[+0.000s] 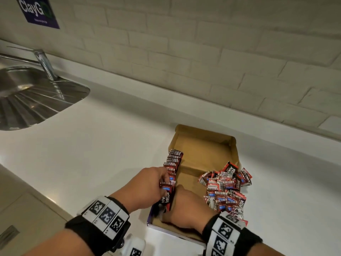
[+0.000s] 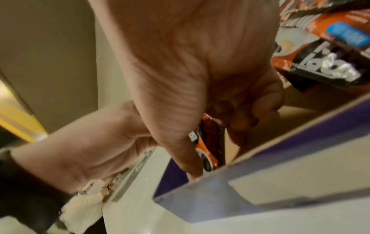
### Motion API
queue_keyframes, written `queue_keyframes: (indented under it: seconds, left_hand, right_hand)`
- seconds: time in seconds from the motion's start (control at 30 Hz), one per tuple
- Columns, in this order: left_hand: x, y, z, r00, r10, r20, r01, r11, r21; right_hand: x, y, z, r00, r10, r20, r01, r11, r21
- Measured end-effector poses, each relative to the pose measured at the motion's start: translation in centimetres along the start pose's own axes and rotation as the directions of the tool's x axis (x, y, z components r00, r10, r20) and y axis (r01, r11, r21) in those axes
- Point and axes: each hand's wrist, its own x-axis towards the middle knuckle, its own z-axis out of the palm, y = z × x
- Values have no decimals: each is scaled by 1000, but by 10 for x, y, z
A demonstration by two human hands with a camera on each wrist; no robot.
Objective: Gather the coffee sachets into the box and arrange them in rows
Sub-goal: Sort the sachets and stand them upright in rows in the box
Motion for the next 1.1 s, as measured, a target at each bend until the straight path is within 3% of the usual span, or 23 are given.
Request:
queue_keyframes:
  seconds: [0.1, 0.3, 0.5, 0.57, 0.67, 0.77, 0.9, 1.1]
  left_hand:
    - [-4, -4, 4, 999, -2, -33, -2, 990, -138]
    - [-8, -9, 6, 992, 21, -124, -51, 968, -247]
    - [-5, -18, 7, 966, -115, -231, 5, 904, -427]
    - [-3, -23, 6, 972, -160, -172, 71, 898, -434]
    - [-1, -27, 6, 985, -171, 19, 164, 903, -398]
    - [-1, -22, 6, 983, -113, 145, 156, 932, -327]
    - [3, -5, 6, 989, 13, 145, 34, 949, -315]
    - [11, -4, 9, 989, -12, 145, 55, 953, -299]
  right_hand:
    - [16, 5, 23, 995, 15, -103, -13, 1000, 19]
    - [31, 13, 36, 982, -1, -190, 11, 999, 50]
    - [39, 14, 38, 979, 22, -201, -3, 996, 94]
    - [41, 14, 37, 979, 43, -201, -17, 992, 128]
    - [42, 13, 34, 978, 54, -202, -23, 989, 149]
    - [45, 10, 31, 978, 71, -194, -38, 985, 171]
    - [49, 4, 28, 983, 90, -159, -56, 977, 206]
    - [51, 6, 27, 987, 49, -150, -18, 979, 201]
